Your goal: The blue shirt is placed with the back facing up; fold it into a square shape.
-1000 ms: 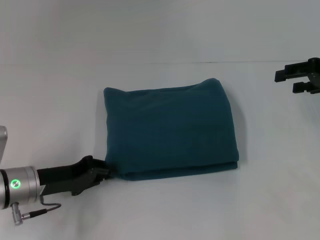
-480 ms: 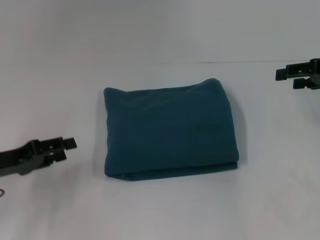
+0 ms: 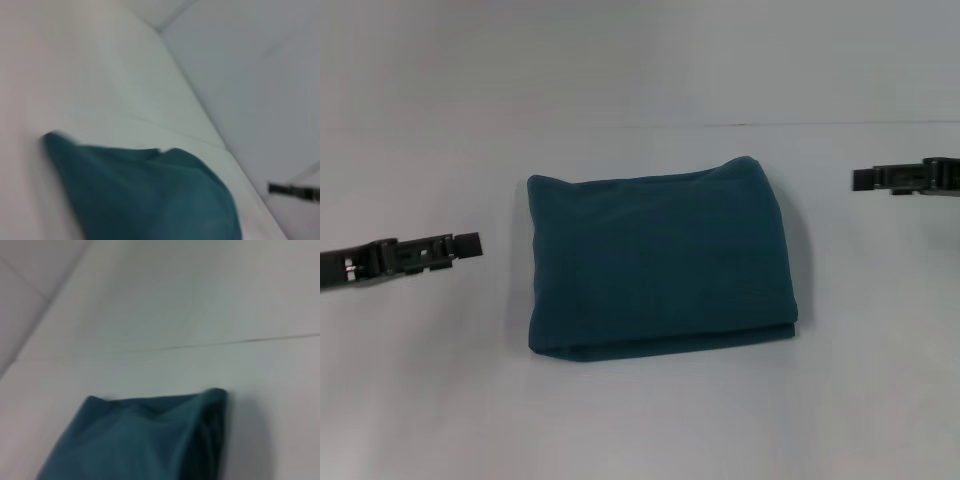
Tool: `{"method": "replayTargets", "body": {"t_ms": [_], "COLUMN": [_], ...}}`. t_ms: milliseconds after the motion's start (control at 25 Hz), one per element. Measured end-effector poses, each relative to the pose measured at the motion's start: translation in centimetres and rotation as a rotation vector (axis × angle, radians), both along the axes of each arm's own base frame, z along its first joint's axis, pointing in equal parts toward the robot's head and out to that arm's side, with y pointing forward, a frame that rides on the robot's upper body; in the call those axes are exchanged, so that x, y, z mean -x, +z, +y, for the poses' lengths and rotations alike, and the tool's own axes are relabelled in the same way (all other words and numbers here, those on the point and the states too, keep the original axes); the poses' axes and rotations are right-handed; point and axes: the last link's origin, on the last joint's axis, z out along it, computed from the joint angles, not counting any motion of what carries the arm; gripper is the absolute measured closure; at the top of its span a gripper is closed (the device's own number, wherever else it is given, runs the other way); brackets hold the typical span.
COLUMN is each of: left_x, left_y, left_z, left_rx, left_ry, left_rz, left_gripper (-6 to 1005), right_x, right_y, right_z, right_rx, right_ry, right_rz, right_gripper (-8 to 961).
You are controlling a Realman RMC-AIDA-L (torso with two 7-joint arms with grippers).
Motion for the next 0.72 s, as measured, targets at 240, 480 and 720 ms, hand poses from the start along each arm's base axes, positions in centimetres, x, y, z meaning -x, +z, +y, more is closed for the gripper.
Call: {"method": "replayTargets", "body": {"t_ms": [240,480,720], "left_x": [-2.6,-4.6,-6.4], "left_y": [-0.4,-0.5,-1.7], "left_z": [1.5,3.4,4.1], "left_rx": [0.017,0.098,0.166], "left_ry": [-0.285,-0.382,-0.513], "left_rz": [0.126,0.235,0.315], "left_gripper": [89,80,80], "right_x": [1.6,4.3,3.8], "right_y": [-2.7,-5.5,-6.5], "right_z": [-1.5,-2.2,-4.1], "right_rx": [-0.071,0.043,0.158], "right_ry": [0.242,0.432,0.511], "right_rz": [0.100,0.088,0.035], "right_gripper": [28,164,158]}}
